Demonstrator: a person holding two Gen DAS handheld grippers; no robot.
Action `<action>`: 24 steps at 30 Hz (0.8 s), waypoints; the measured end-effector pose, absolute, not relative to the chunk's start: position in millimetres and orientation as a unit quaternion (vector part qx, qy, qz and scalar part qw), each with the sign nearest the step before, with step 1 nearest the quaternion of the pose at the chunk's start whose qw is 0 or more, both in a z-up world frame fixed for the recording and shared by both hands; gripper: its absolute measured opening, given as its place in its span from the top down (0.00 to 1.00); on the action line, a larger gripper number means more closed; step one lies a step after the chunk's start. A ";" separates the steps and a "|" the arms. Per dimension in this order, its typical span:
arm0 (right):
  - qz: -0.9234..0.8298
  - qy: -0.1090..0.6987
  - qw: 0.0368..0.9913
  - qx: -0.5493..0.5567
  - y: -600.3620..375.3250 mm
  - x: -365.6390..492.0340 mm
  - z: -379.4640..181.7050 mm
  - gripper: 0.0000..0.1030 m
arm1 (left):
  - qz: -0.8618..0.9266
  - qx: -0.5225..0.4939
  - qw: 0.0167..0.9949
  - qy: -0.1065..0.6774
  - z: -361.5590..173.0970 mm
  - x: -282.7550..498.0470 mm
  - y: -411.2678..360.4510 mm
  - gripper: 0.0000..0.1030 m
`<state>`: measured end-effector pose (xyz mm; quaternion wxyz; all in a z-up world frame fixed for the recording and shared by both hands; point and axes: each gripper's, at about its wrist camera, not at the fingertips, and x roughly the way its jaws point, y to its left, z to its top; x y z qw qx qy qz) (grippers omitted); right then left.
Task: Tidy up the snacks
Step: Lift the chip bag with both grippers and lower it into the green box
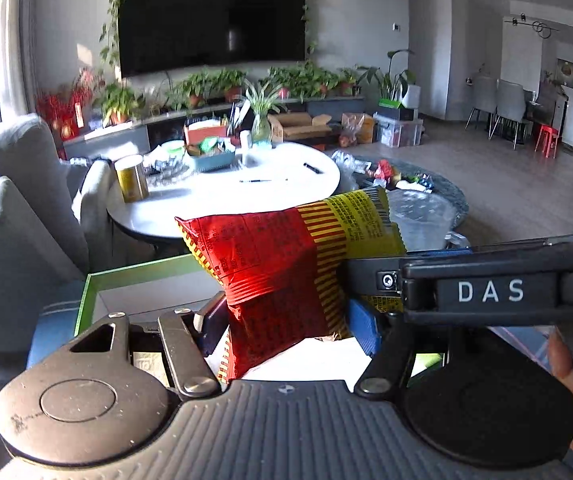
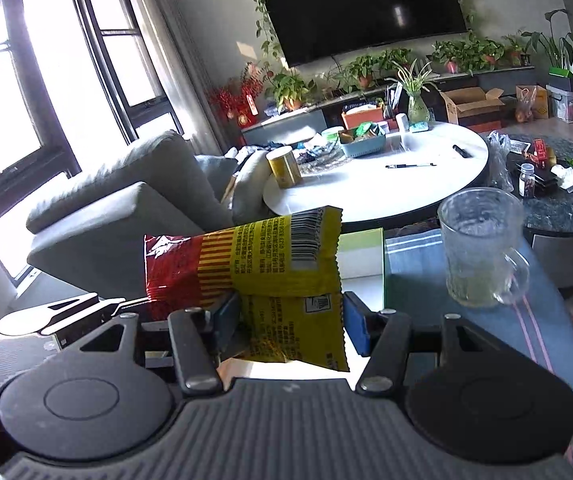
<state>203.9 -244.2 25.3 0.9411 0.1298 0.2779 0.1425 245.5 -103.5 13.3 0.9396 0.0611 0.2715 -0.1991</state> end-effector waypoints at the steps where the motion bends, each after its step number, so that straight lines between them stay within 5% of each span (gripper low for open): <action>1: 0.141 0.282 0.940 0.127 -243.2 211.7 22.8 0.43 | -0.198 0.059 0.938 0.279 8.7 253.3 -103.7 0.42; 18: 0.125 0.319 0.935 0.096 -238.2 280.3 -25.6 0.37 | -0.172 0.047 0.907 0.382 -39.9 340.4 -106.4 0.40; 24: 0.113 0.189 0.972 0.077 -242.1 245.5 -17.6 0.37 | -0.170 0.036 0.921 0.350 -15.1 319.5 -96.7 0.37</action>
